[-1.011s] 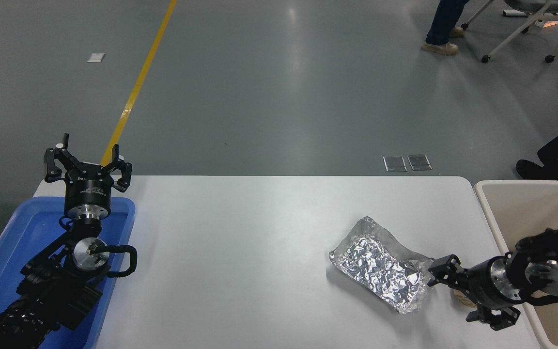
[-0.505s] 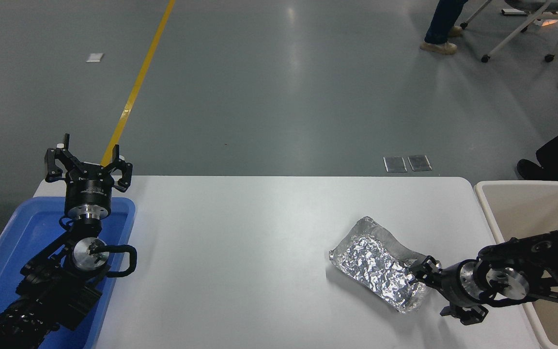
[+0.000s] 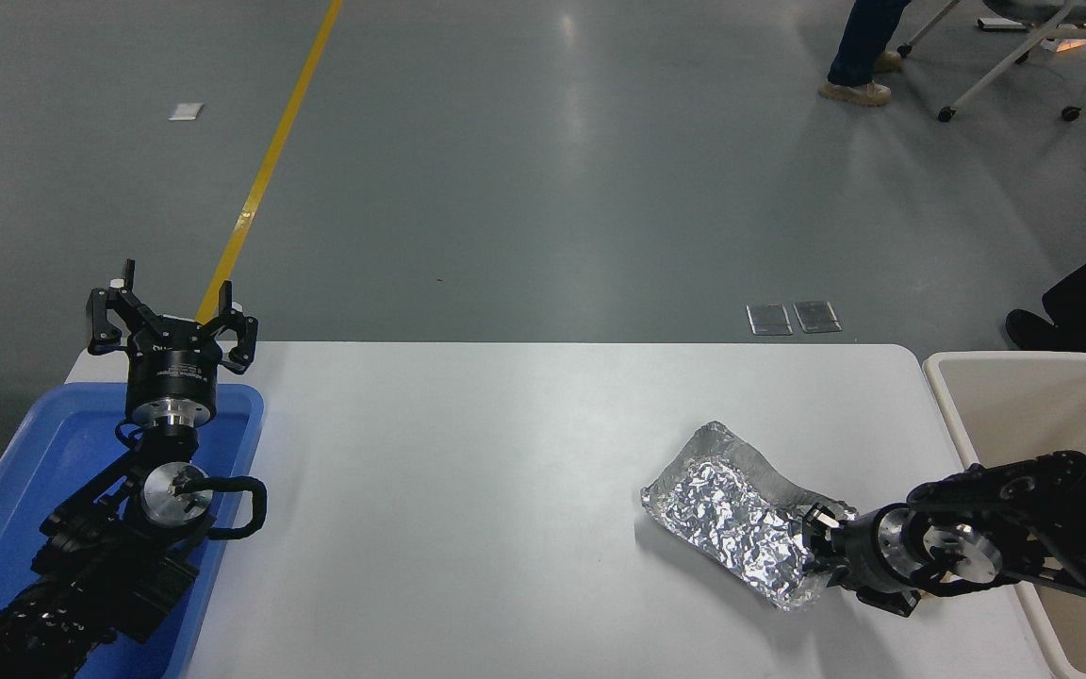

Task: Pick up foil plate and place in dustbin

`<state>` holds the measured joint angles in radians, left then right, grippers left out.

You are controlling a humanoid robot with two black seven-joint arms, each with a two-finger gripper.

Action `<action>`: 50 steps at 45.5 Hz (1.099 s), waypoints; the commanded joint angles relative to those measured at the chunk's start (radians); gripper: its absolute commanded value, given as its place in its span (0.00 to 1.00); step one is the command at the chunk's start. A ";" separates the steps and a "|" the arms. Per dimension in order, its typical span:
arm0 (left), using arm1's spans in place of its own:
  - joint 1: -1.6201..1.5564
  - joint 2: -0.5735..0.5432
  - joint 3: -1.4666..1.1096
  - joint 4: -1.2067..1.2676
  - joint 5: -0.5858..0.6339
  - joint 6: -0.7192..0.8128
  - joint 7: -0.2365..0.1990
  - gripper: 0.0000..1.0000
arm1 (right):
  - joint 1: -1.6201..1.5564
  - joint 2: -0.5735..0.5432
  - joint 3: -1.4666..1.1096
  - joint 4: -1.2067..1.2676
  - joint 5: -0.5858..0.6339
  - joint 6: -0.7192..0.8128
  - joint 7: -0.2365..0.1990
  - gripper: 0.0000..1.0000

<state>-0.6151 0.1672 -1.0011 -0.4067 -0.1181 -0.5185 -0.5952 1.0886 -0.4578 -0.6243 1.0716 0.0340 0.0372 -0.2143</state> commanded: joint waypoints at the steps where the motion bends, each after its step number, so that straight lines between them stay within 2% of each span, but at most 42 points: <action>1: 0.000 0.000 -0.001 0.000 0.000 0.000 0.000 0.99 | 0.008 -0.013 0.002 0.004 -0.013 0.001 0.001 0.00; 9: 0.000 0.000 0.001 0.000 0.000 0.000 0.000 0.99 | 0.063 -0.082 -0.002 0.086 -0.016 0.013 0.001 0.00; 18: 0.000 0.000 -0.001 0.000 0.000 0.000 0.000 0.99 | 0.206 -0.209 -0.058 0.243 -0.115 0.070 0.001 0.00; 31: 0.000 0.000 0.001 0.000 0.000 0.000 0.000 0.99 | 0.617 -0.378 -0.331 0.488 -0.192 0.219 0.000 0.00; 39: 0.000 0.000 -0.001 0.000 0.000 0.000 0.000 0.99 | 0.879 -0.427 -0.440 0.538 -0.218 0.364 0.000 0.00; 50: 0.000 0.000 0.001 0.000 0.000 0.000 0.000 0.99 | 1.106 -0.470 -0.446 0.539 -0.309 0.593 -0.002 0.00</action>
<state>-0.6150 0.1671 -1.0012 -0.4070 -0.1179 -0.5182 -0.5951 1.9411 -0.8722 -1.0178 1.5741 -0.1966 0.4290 -0.2152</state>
